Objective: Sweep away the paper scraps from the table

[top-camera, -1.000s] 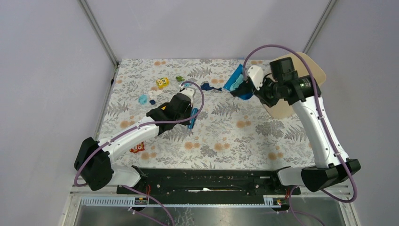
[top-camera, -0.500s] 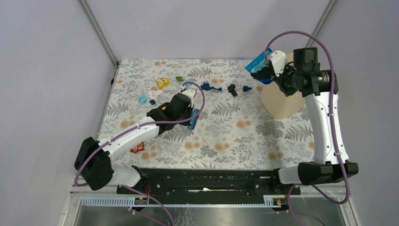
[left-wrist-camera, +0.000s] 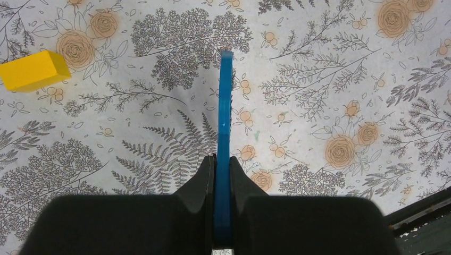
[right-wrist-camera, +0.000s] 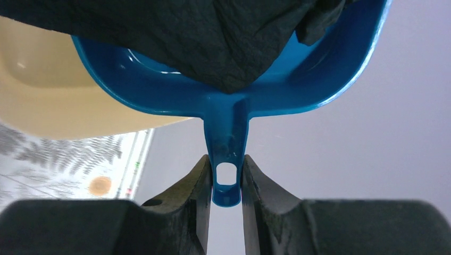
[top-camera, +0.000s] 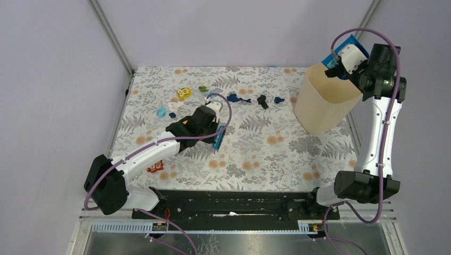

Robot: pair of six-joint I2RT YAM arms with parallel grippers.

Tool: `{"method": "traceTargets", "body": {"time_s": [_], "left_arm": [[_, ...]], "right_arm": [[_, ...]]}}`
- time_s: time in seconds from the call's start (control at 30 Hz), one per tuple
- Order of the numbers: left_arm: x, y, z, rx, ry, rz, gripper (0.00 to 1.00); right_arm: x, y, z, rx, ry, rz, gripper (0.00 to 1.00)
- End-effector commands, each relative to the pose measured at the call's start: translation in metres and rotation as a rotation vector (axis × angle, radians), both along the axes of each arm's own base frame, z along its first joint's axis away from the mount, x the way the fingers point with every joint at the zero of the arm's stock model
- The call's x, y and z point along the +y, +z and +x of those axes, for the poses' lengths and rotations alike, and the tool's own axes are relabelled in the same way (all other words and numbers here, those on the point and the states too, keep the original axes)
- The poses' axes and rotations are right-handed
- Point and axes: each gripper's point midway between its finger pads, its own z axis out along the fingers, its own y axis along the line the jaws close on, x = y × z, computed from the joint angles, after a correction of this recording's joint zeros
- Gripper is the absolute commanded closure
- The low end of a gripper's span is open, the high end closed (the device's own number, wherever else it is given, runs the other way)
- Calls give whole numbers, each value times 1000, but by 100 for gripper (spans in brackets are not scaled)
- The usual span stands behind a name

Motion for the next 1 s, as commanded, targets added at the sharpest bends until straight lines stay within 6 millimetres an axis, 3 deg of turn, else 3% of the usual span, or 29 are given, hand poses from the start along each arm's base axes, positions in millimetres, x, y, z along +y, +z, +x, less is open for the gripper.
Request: {"method": "traceTargets", "body": {"time_s": [0.0,0.17,0.43,0.73,0.97], "left_arm": [[-10,15,6,-33,-24,-45,100],[-11,13,6,-23,-34,-45,100],[-11,13,5,-20,-39,-45,100],[-13,13,4,-15,-45,-47,100],[-12,13,4,-13,-43,-47,100]], "right_arm": [[-41,23,11,0,10,-334,100],[-64,46,20,28,33,-625,100],[-74,44,29,107,117,-971,100],[-78,45,23,126,84,-930,100],[-78,34,12,136,77,-876,100]]}}
